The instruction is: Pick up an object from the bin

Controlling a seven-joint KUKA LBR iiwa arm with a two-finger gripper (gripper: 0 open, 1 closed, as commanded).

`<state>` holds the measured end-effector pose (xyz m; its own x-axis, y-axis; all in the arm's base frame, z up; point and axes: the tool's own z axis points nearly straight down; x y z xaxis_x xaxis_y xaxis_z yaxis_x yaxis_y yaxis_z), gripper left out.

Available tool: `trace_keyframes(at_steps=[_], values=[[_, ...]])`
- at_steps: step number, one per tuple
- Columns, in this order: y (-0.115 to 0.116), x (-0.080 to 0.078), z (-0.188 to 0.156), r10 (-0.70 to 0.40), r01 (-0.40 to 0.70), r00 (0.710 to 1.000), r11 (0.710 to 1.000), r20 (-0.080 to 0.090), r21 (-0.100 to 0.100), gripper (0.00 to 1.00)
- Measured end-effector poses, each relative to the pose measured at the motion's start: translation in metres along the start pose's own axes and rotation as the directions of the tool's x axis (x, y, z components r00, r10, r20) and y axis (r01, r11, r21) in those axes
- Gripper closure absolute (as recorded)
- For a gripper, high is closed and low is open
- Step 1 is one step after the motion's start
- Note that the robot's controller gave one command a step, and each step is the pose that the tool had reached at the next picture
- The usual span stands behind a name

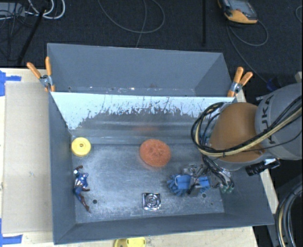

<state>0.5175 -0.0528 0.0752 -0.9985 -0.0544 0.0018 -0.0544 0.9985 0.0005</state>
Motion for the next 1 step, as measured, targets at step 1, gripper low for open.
trace_keyframes(at_steps=[1], values=[[0.0001,0.0,0.0,-0.001,0.001,1.0,1.0,0.0,0.0,1.0]])
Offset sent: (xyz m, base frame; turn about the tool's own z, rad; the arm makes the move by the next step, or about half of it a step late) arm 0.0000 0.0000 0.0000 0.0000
